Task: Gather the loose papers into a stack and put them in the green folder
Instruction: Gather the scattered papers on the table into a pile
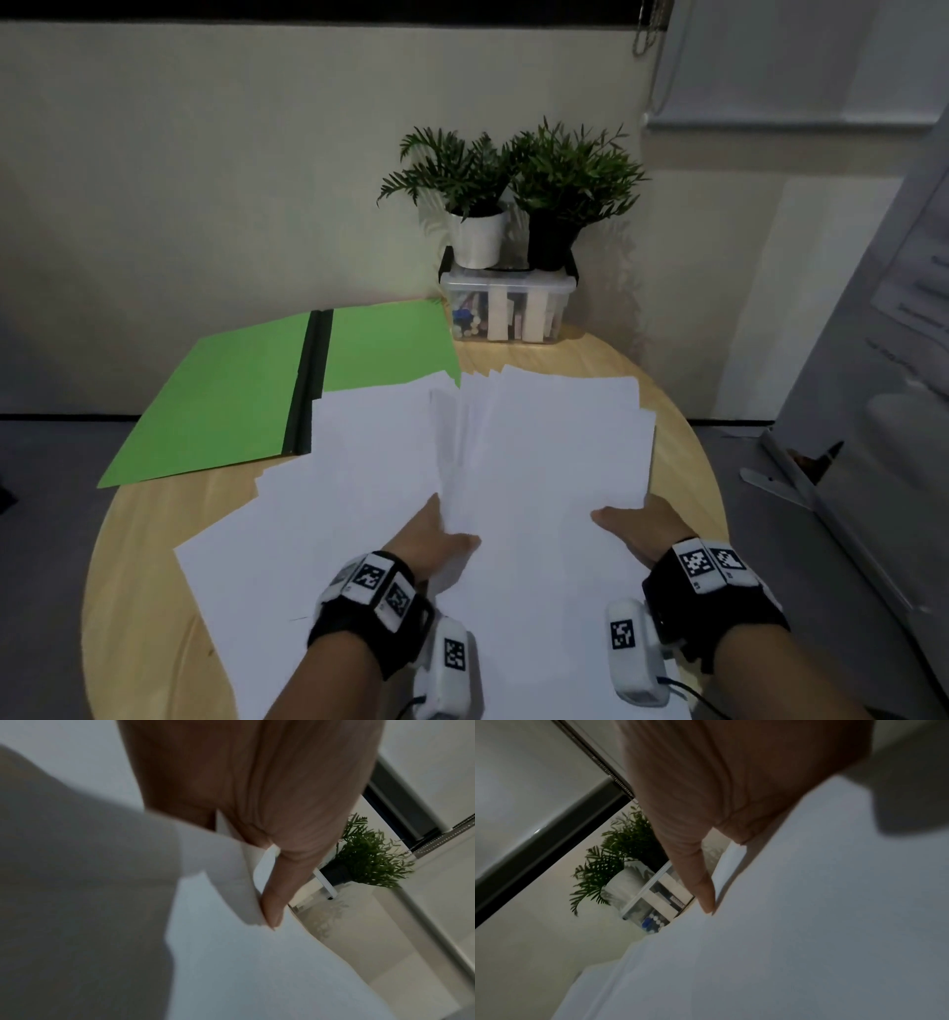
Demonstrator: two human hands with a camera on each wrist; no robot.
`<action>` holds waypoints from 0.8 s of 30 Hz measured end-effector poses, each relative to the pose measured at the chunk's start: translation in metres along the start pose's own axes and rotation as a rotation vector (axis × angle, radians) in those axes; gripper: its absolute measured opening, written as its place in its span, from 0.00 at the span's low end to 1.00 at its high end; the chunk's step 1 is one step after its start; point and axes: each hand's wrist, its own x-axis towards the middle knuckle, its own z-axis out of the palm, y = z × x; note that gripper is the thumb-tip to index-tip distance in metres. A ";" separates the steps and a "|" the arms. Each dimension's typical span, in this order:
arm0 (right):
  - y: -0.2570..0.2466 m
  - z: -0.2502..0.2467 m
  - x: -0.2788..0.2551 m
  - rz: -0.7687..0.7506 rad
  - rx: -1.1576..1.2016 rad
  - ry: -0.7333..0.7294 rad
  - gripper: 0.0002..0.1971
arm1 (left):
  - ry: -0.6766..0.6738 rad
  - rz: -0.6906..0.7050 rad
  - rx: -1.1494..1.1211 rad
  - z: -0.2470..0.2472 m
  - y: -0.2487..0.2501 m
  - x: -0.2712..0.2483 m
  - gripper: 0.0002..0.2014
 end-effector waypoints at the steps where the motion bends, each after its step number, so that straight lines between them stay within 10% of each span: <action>1: 0.003 -0.003 0.001 0.005 0.001 -0.010 0.35 | -0.007 0.001 0.006 0.004 0.002 -0.001 0.32; 6: 0.002 -0.011 -0.004 -0.079 0.041 -0.099 0.19 | 0.023 0.000 -0.008 0.000 0.003 -0.011 0.22; 11: -0.009 0.009 -0.004 -0.098 0.081 -0.153 0.49 | -0.030 -0.014 0.062 0.010 0.011 -0.013 0.21; 14: -0.014 0.006 -0.007 -0.021 -0.011 -0.102 0.43 | 0.012 0.006 0.200 0.002 0.014 -0.014 0.22; 18: -0.011 0.007 -0.017 0.085 -0.105 -0.122 0.36 | 0.425 -0.167 0.617 -0.034 0.002 -0.033 0.31; 24: -0.006 0.007 -0.024 0.026 -0.136 -0.122 0.31 | 0.881 -0.536 0.222 -0.094 -0.044 -0.074 0.55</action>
